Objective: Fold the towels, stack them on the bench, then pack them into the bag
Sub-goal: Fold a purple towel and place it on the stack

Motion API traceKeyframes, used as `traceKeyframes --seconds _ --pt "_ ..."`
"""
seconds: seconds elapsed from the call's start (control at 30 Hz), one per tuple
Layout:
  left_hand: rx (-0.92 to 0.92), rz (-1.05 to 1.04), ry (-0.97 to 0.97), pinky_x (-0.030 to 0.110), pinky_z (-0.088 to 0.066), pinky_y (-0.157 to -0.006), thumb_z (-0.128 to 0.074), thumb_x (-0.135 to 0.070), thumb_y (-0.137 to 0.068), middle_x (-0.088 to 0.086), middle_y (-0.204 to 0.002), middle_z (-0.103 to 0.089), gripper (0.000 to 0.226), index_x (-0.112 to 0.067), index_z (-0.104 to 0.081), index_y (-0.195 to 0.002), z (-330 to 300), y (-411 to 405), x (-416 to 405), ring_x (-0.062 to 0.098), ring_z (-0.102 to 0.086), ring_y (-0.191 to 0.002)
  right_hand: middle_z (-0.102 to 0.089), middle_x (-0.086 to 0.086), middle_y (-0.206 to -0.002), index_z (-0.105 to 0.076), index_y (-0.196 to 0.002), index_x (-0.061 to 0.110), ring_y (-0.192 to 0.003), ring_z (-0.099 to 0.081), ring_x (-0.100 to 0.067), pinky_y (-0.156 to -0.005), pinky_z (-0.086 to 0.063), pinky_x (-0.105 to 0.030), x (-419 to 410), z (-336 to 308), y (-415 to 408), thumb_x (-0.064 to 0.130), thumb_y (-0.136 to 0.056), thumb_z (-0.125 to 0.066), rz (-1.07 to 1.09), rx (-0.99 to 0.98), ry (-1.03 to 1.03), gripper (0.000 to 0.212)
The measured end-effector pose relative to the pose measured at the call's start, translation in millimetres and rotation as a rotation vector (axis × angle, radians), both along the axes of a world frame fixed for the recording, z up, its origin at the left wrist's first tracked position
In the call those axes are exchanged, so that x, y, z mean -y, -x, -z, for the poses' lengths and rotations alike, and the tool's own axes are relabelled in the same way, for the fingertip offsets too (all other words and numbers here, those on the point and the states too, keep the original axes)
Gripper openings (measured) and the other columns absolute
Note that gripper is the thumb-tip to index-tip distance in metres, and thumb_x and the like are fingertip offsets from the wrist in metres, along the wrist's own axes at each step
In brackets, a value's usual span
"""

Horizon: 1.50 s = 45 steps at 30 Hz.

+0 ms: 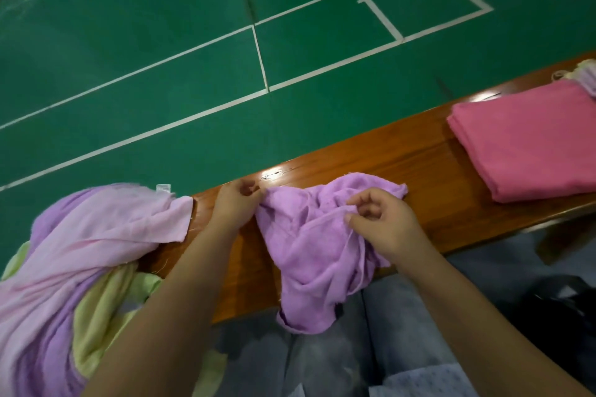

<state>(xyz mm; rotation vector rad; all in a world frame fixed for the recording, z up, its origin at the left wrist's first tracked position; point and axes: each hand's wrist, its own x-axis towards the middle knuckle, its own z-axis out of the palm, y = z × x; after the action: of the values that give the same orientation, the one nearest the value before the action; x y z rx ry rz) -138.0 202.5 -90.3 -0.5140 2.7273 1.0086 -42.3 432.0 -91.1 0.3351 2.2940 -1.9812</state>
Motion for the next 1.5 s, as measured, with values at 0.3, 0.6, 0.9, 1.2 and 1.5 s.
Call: traceKeyframes --seconds 0.3,0.6,0.9,1.2,1.5 --pt "0.031 0.019 -0.203 0.018 -0.044 -0.045 -0.061 -0.015 -0.093 0.005 -0.072 -0.054 0.011 -0.005 -0.062 -0.090 -22.8 -6.3 10.9 0.015 -0.047 -0.062 -0.063 0.008 -0.083 -0.056 -0.079 0.023 -0.079 -0.058 -0.009 -0.068 -0.046 -0.018 -11.1 -16.6 6.8 0.018 -0.085 -0.069 -0.150 -0.013 -0.178 0.015" --pt "-0.217 -0.114 -0.541 0.015 -0.045 -0.044 -0.048 0.010 -0.090 0.008 -0.070 -0.055 0.026 -0.013 -0.053 -0.078 -122.2 -31.4 60.2 0.015 -0.051 -0.060 -0.058 0.004 -0.066 -0.060 -0.066 0.025 -0.064 -0.052 -0.013 -0.065 -0.045 -0.025 -40.5 -92.1 18.4 -0.002 -0.076 -0.062 -0.083 -0.210 -0.367 0.029" --pt "-0.527 0.080 -0.421 0.010 -0.052 -0.060 -0.045 0.015 -0.087 -0.006 -0.058 -0.068 0.030 -0.005 -0.065 -0.077 -235.2 -60.9 58.9 0.003 -0.063 -0.057 -0.064 0.003 -0.074 -0.068 -0.073 0.021 -0.073 -0.058 -0.012 -0.062 -0.041 -0.020 -51.6 -217.9 32.3 0.000 -0.077 -0.060 0.066 -0.516 -0.544 0.022" --pt "-0.912 0.284 0.409 0.027 -0.039 -0.073 -0.069 0.001 -0.080 0.011 -0.085 -0.061 0.013 -0.002 -0.075 -0.091 -268.1 -79.5 61.9 0.029 -0.060 -0.079 -0.063 -0.005 -0.082 -0.063 -0.065 0.022 -0.064 -0.058 -0.012 -0.049 -0.054 -0.018 -55.4 -266.3 32.7 -0.010 -0.079 -0.055 0.177 -0.630 -0.358 0.036" --pt "-0.607 0.507 -0.034 0.029 -0.049 -0.093 -0.081 -0.047 -0.065 -0.003 -0.089 -0.062 0.026 -0.027 -0.066 -0.071 -263.5 -94.9 83.9 0.019 -0.064 -0.096 -0.063 -0.001 -0.072 -0.064 -0.064 0.020 -0.070 -0.063 -0.018 -0.078 -0.058 -0.037 -67.6 -274.0 40.6 -0.012 -0.078 -0.061 0.205 -0.607 -0.240 0.035"
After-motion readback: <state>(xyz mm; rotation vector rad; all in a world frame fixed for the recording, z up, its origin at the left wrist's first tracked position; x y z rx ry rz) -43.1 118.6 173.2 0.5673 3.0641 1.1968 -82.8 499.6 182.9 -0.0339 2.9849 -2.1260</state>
